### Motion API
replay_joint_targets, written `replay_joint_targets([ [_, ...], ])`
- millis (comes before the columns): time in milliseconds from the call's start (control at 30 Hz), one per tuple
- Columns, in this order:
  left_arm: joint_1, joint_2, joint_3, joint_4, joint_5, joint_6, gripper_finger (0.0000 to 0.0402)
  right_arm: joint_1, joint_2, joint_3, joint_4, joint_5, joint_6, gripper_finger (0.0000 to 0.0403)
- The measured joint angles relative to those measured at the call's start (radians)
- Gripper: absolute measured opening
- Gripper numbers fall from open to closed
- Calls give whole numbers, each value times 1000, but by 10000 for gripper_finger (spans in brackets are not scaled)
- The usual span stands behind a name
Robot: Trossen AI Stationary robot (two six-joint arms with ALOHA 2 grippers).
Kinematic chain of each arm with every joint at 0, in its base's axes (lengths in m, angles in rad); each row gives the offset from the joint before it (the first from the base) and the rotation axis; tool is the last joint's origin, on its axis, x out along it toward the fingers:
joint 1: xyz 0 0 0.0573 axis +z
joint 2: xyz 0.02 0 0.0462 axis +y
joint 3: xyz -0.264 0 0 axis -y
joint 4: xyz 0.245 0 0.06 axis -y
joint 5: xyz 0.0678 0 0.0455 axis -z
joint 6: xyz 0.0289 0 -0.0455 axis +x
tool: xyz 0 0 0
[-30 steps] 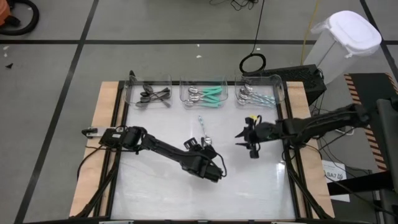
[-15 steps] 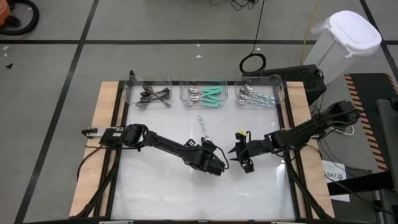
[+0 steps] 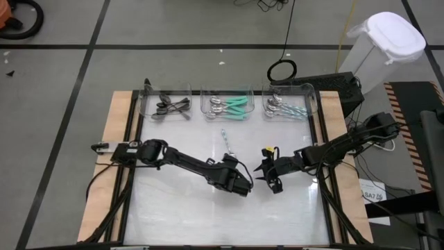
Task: Sort silverware by color (type)
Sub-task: Put the black spoon into the left transparent bin
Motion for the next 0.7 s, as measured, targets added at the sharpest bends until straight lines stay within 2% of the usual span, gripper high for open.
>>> replay_joint_targets([
  [700,-6,74,3,-12,-21,-16,140,0,0,0,0,0,31,141],
])
